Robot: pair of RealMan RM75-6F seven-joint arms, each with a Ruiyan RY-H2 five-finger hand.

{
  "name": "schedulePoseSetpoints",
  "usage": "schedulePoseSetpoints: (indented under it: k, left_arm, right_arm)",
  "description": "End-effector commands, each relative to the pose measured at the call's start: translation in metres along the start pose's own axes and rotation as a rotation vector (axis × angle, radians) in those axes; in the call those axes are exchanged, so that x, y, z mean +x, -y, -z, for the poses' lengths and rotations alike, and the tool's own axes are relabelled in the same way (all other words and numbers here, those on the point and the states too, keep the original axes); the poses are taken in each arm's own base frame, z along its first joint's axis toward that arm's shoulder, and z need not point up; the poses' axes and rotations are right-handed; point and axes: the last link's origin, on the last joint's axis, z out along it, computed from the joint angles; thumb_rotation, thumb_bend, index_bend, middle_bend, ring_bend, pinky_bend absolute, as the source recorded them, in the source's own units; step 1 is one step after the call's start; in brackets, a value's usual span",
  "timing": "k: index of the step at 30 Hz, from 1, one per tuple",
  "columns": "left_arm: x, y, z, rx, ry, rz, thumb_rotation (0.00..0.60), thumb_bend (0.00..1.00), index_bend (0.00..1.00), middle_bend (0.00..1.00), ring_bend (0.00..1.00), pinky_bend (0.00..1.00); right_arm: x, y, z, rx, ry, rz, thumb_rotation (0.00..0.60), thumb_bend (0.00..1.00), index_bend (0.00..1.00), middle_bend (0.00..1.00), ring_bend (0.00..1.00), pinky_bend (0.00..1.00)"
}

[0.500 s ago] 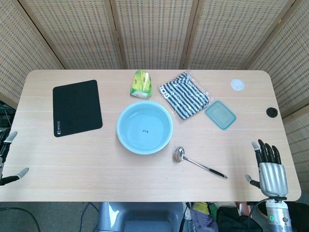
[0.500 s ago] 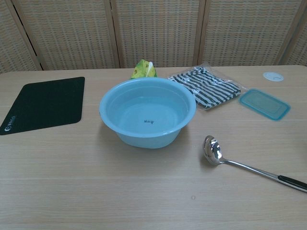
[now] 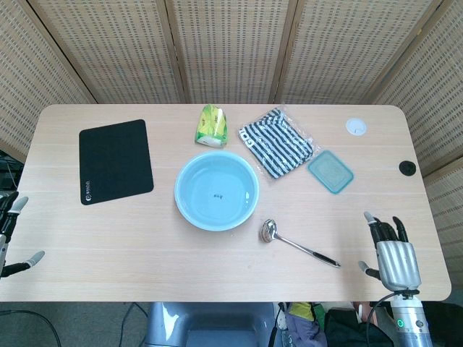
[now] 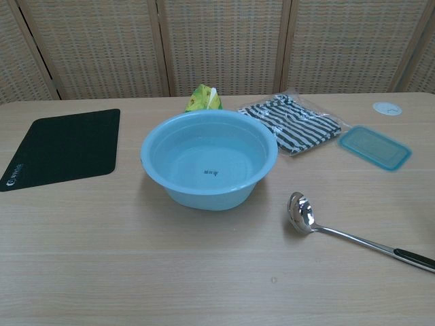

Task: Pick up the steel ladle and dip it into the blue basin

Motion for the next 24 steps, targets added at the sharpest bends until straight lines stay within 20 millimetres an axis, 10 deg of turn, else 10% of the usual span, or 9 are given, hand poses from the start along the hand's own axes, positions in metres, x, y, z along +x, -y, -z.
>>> schedulePoseSetpoints:
  k: [1, 5, 24]
  left_arm:
    - [0.0, 0.0, -0.001, 0.003, 0.002, -0.001, 0.6, 0.0, 0.0, 0.0, 0.0, 0.0]
    - [0.0, 0.001, -0.002, 0.009, 0.001, 0.0, 0.6, 0.0, 0.0, 0.0, 0.0, 0.0]
    - [-0.003, 0.002, -0.005, 0.014, 0.019, -0.001, 0.6, 0.0, 0.0, 0.0, 0.0, 0.0]
  right_arm:
    - [-0.004, 0.014, -0.023, 0.065, 0.032, 0.042, 0.6, 0.0, 0.0, 0.78, 0.79, 0.84]
    - [-0.022, 0.033, -0.038, 0.068, 0.172, -0.003, 0.6, 0.0, 0.0, 0.94, 0.94, 1.0]
    - [-0.085, 0.085, -0.056, -0.05, 0.427, 0.116, 0.6, 0.0, 0.14, 0.97, 0.97, 1.0]
